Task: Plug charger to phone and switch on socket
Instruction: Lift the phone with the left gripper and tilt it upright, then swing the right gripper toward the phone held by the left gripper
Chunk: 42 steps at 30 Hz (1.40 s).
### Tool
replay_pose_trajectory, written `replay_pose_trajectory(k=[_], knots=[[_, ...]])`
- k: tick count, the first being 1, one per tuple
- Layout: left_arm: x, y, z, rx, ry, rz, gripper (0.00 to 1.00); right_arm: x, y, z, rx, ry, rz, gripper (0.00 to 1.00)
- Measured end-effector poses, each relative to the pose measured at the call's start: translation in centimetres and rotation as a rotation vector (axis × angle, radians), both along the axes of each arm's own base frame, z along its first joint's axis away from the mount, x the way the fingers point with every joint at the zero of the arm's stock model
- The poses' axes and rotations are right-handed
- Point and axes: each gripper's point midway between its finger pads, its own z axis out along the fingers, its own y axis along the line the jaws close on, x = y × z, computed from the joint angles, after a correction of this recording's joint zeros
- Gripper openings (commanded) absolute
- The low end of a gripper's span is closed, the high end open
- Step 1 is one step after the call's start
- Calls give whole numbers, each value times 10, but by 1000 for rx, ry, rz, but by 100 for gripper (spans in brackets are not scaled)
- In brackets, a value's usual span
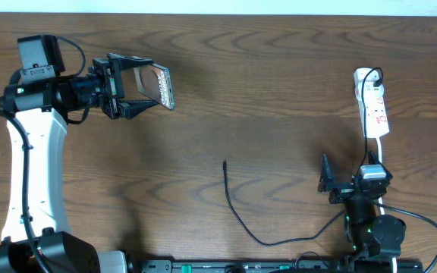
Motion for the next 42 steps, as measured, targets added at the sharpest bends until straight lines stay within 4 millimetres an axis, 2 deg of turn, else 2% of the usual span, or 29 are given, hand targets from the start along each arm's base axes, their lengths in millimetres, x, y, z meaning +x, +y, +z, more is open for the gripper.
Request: replay_pose_trajectory(k=[8,14,20,25,27,29,32,36,39,42], knots=[[-5,-6,10,-59,-12,-37,7,0,0,-2,33,11,-2,99],[-6,-7,12,-75,-15,-47,7,0,2,-1,129,15,4,99],[-6,-7,13,-78,-16,-48,7,-4,25,22,216,-53,143,99],[-6,-7,13,-81,-17,-48,7,-5,38,32,282,-5,217,99],[-6,-7,13,-82,-19,-49,7,-2,44,48,298,28,249,99],[-6,-7,13,-80,-17,-48,7,5,50,66,311,66,286,99],[-5,-5,11,-64,-16,-37,8,27,66,94,352,174,383,99],[0,1,1,-8,-2,1,7,72,103,122,428,329,652,99],[5,9,-9,57,14,43,8,103,131,136,466,371,925,99],[9,20,-25,151,52,102,7,126,148,136,506,410,1120,99]])
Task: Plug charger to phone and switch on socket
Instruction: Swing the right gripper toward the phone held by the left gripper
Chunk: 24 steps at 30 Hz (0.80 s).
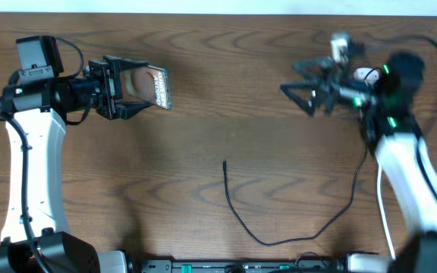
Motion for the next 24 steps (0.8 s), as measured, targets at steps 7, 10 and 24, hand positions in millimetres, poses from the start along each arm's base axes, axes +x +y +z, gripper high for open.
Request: replay_pose_trajectory(k=[7,10,24], knots=[[-7,32,-39,216,156,141,7,47,31,-55,104,391,90,99],[-6,45,-48,290,175,184,7,51,53,-83,109,536,93,99],[-11,53,-78,544,258,263,7,-1,180,-123,28,617,230,99]])
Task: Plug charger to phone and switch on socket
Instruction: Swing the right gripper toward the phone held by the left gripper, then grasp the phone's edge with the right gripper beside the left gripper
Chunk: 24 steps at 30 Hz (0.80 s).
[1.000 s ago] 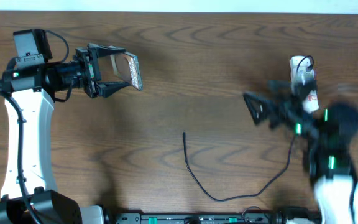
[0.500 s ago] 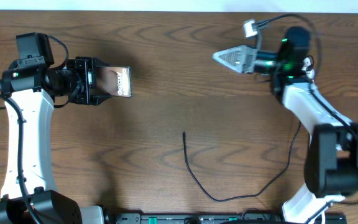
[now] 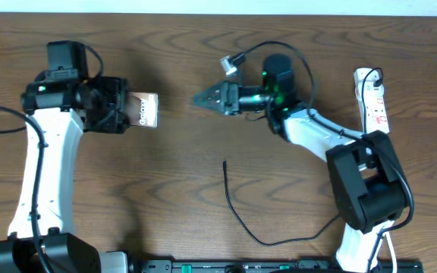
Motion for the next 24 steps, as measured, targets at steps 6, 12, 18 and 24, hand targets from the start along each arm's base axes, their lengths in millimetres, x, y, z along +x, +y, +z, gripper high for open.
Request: replay_pose_trajectory(k=[6,12,18,24], knots=[[1,-12,-8,12,26,-10,8,-14,19,1,1,-29,31,99],[1,-21,-10,17,35,-16,7,-18,28,0,-5,-40,33,99],[0,-35,-10,1,44,-18,7,-27,38,-1,-8,-49,46,99],[-2,-48,-10,1,48,-32,8,-30,47,-2,-17,-53,38,99]])
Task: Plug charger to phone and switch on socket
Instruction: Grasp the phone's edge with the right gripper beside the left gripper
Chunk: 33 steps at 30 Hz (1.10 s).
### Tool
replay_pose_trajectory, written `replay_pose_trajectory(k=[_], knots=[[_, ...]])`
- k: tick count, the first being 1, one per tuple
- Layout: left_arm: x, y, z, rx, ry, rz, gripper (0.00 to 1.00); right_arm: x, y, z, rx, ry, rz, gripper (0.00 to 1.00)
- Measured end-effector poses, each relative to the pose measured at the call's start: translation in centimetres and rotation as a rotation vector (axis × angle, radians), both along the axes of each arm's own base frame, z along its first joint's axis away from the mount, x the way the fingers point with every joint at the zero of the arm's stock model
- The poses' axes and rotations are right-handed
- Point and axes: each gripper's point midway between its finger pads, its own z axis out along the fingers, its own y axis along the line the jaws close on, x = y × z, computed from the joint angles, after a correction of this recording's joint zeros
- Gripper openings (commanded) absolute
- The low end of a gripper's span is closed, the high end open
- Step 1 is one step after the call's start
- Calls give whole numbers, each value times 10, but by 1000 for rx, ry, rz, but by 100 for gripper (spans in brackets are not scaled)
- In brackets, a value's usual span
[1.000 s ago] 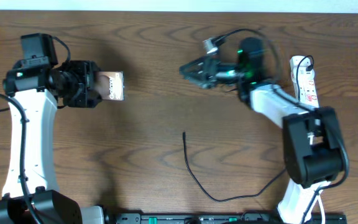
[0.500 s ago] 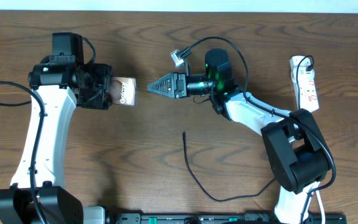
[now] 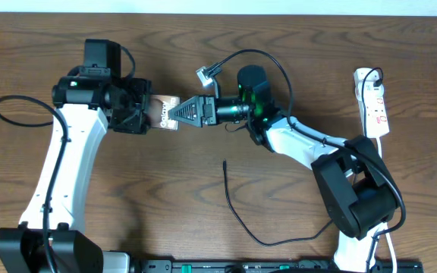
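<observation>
The phone [image 3: 160,112], brown-backed, is held off the table at upper centre-left, with my left gripper [image 3: 144,114] shut on its left end. My right gripper [image 3: 171,117] reaches in from the right. Its dark fingers [image 3: 188,114] overlap the phone's right end, are seen edge-on and look open. The black charger cable [image 3: 237,212] lies loose on the table. Its free plug end [image 3: 224,163] points up at centre, below the grippers and apart from them. The white socket strip [image 3: 372,102] lies at the far right, with nothing touching it.
A wooden table [image 3: 89,220] carries everything. The right arm [image 3: 309,144] stretches across the upper middle from its base [image 3: 359,205] at lower right. A black rail [image 3: 241,265] runs along the front edge. The left arm's own cable [image 3: 14,110] loops at far left.
My left gripper has carried the phone further right. My right gripper has moved left from mid-table, and its fingertips now overlap the phone's right end.
At first my left gripper held the phone up at upper left, and my right gripper rested low by its base. The right arm then showed raised near the socket strip, later over the table's middle facing left. Now both grippers meet at the phone; the cable never moved.
</observation>
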Motion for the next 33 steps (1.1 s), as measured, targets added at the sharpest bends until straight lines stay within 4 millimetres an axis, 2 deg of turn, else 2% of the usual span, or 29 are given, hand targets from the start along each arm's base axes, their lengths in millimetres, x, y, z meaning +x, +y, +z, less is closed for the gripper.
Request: replay_pose_trajectory(k=[2,7,9,15,18,22,33], knots=[[-1,-4,0,1,2,-4,7,-1,3,0,-2,0,-4,99],[-2,-14,0,-3,11,6,7,-4,11,-2,-12,12,-21,91],[-3,-17,-1,-8,15,14,7,-4,14,-3,-17,24,-35,81],[-4,-22,-1,-22,24,37,7,-2,19,-4,-26,45,-72,67],[-4,-22,-1,-24,26,44,7,-1,20,-5,-28,45,-79,54],[-4,-22,-1,-27,28,51,8,1,20,-5,-31,55,-93,49],[-4,-23,-1,-30,29,50,7,1,20,-5,-32,70,-98,49]])
